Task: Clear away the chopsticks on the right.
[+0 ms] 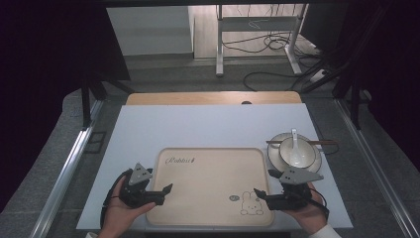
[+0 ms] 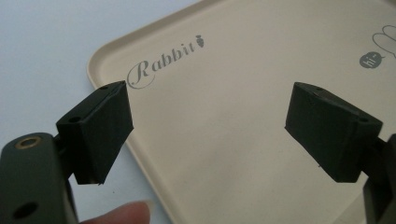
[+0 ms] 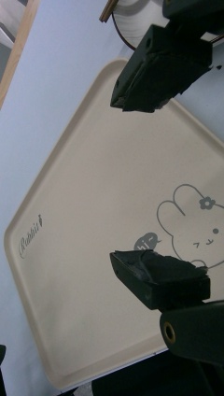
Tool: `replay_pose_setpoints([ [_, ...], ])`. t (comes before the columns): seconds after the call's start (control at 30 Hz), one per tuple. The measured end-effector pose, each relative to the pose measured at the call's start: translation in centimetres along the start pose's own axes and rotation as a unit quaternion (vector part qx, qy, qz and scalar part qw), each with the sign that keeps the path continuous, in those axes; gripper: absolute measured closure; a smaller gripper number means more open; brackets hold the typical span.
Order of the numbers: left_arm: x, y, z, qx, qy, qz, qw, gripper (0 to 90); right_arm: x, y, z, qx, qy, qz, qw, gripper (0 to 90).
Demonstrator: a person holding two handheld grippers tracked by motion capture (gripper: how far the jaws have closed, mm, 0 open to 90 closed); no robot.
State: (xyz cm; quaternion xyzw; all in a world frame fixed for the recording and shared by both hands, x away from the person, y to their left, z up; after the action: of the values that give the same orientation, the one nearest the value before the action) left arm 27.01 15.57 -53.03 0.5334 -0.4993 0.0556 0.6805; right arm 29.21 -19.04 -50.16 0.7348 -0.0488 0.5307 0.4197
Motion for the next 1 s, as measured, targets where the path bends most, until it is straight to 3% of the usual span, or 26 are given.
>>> replay_pose_setpoints([
  [1.0,-0.11,0.05,-0.03,0.002,-0.009,-0.007,0.9999,15.0,-0.53,-0.17,0.36,-0.006,0.001,-0.024,0.9997,21.8],
])
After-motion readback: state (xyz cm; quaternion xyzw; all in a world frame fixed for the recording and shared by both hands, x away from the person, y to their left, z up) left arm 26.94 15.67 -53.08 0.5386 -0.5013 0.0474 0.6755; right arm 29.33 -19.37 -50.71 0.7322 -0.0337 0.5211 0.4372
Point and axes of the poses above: each handheld gripper's, and its own axes: y roughly backward along the jaws, x roughly out of its top, z roughly to its right, the point moved 8 cm from there along -y, roughly forward along the jaws, and after that the axes turned 8 degrees about -y, right-handed, at the moved point
